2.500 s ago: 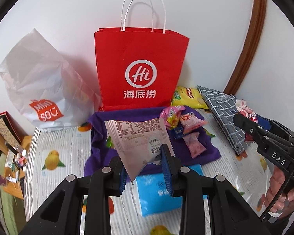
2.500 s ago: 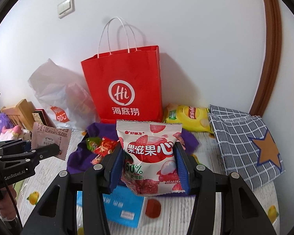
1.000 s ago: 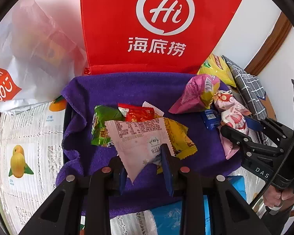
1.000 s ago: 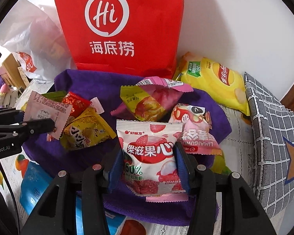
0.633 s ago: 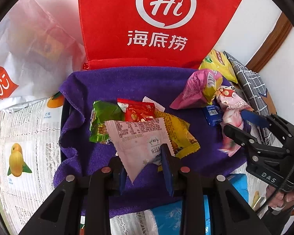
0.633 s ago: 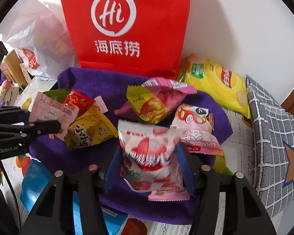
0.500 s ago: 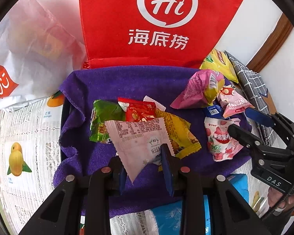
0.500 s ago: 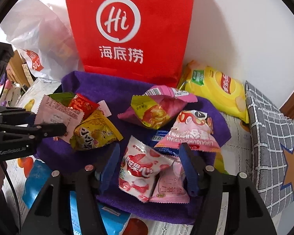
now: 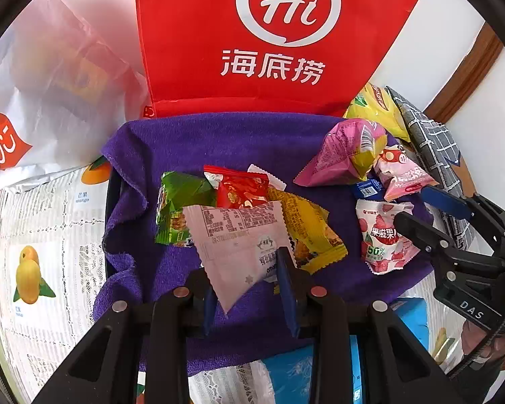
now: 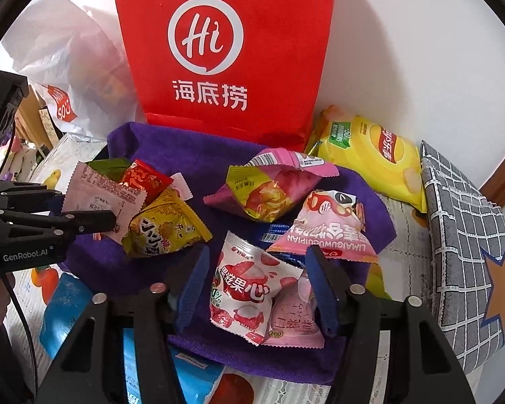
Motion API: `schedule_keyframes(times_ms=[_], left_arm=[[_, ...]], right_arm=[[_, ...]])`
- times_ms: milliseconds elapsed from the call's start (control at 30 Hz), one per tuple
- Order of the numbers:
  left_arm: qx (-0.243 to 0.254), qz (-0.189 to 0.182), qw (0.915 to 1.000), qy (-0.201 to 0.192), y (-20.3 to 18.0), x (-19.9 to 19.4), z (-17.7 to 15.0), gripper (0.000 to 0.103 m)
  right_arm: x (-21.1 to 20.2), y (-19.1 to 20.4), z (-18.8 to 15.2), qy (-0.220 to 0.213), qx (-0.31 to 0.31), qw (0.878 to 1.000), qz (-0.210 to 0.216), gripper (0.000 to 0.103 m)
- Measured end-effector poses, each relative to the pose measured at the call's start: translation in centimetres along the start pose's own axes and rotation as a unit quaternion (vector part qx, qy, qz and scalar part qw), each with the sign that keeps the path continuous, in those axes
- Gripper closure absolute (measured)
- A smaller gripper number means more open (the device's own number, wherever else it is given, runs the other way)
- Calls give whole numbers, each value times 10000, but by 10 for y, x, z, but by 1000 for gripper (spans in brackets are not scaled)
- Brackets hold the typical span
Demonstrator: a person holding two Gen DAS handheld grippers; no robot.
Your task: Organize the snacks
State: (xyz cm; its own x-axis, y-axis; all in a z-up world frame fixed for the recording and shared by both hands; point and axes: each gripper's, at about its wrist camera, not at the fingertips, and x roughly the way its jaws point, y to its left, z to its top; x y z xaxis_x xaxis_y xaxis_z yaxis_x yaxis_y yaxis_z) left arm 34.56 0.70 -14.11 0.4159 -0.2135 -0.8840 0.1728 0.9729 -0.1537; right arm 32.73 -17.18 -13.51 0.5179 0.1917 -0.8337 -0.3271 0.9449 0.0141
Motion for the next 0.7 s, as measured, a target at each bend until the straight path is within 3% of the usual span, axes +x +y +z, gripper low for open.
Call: schedule_keyframes(times_ms=[67,233,700], left_arm=[[6,2,10000,-1,0,-1,0,71],[39,90,9999,-137,-1,-7,1,45],[45,-23,9995,-313,-5,-23,3,28]], right_arm=[[0,1,0,-9,-17,10000,8,48],[-3,0,0,-73,27,10000,37,48],[-25,1,5,-411,176,9988,221,49]])
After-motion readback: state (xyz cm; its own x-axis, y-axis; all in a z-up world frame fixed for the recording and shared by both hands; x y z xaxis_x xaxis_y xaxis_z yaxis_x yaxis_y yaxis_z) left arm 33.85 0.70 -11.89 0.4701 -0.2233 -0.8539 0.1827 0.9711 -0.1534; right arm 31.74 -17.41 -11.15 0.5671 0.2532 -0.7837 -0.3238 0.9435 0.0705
